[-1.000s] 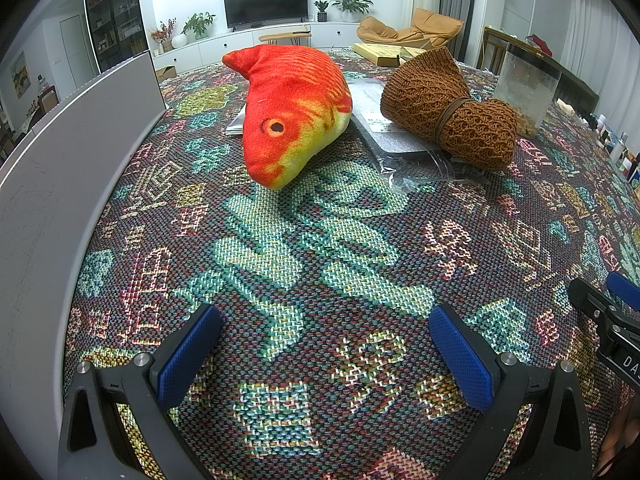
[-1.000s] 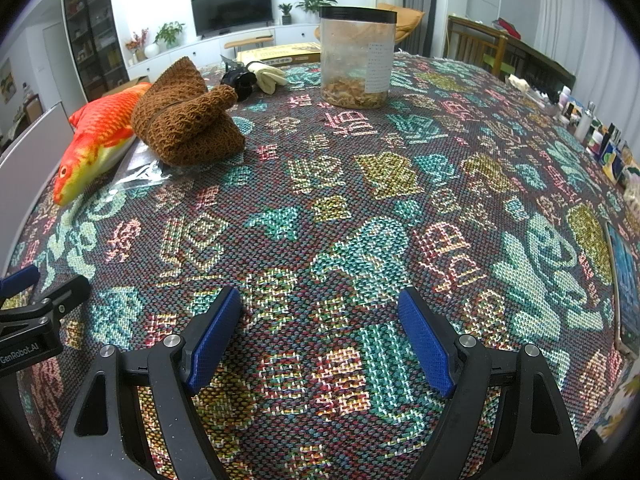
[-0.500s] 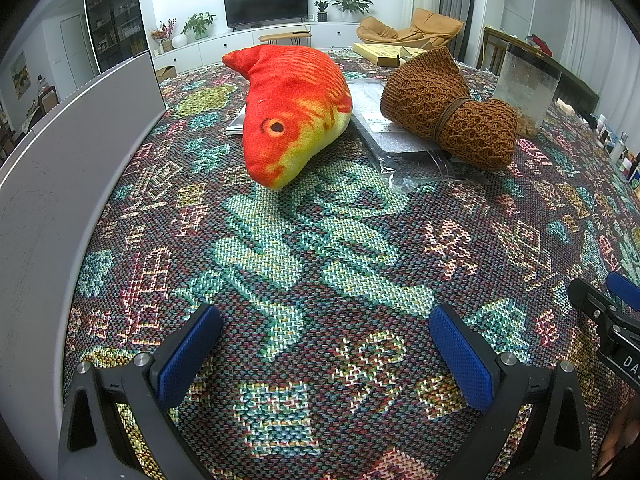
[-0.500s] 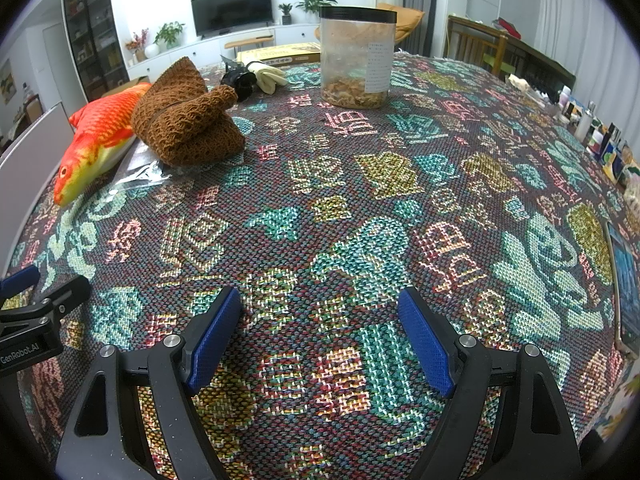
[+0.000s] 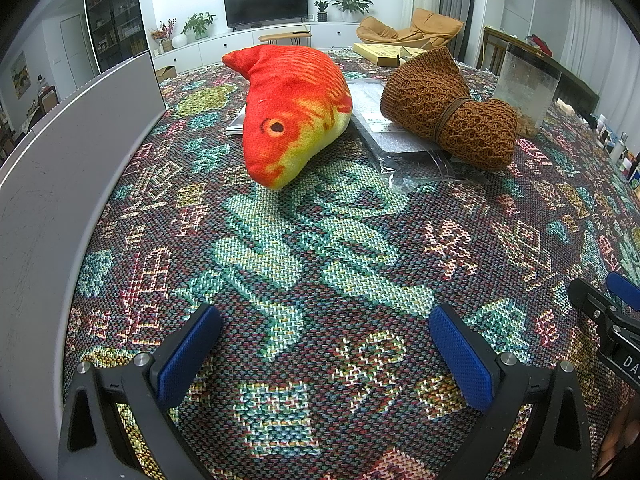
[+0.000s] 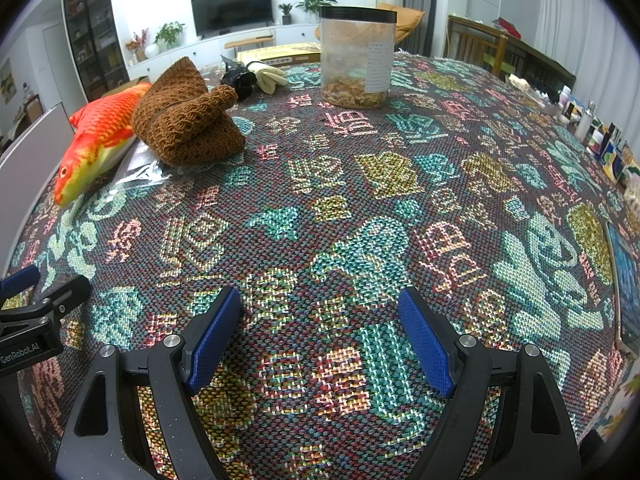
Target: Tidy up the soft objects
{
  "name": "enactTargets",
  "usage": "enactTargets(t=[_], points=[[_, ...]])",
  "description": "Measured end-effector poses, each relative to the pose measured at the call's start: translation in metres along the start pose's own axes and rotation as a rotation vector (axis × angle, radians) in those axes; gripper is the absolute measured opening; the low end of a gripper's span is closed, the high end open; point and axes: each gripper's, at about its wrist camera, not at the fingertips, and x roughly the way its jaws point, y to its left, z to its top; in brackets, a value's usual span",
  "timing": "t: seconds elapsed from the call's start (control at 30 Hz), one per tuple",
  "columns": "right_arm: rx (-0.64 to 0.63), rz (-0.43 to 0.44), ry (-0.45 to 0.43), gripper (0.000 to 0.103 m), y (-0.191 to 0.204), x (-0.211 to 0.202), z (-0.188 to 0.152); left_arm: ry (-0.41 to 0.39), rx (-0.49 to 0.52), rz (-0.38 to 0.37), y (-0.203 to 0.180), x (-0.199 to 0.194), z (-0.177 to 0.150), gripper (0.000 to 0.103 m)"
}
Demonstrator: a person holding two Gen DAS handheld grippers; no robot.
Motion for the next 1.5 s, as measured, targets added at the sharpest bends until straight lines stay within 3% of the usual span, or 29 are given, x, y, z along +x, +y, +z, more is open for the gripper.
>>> enactTargets(t=[0.5,0.7,0.93,1.0,1.13,1.2,1.33,1.5], points=[[0.0,0.001,0.0,0.083,0.0,0.0,0.0,0.002,-0.001,-0.005,0.001,0.0,0.001,0.103],[0.0,0.0,0.0,0.084,0.0,0.0,0.0,0.08,0.157,-0.109,0.012,-0.005,-0.006,0.103],[-0.02,0.016,0.02,0.089,0.004,0.002,0.001,0.031,0.192,-0.141,0.021,-0.01,-0.015,0.103],[-0.034,0.055,0.051,0.088,0.006,0.001,0.014,0.025,0.187,-0.141,0.021,-0.011,-0.016,0.103],[-0.113,0.107,-0.059,0.087,0.034,-0.014,0.066,0.019,0.179,-0.135,0.023,-0.012,-0.017,0.103],[-0.196,0.117,-0.066,0.087,0.06,-0.007,0.097,0.019,0.179,-0.135,0.023,-0.012,-0.02,0.103],[-0.337,0.117,-0.007,0.087,0.106,0.031,0.136,0.019,0.179,-0.136,0.023,-0.012,-0.019,0.103],[-0.433,0.11,0.094,0.086,0.133,0.078,0.136,0.019,0.179,-0.136,0.022,-0.013,-0.02,0.103]])
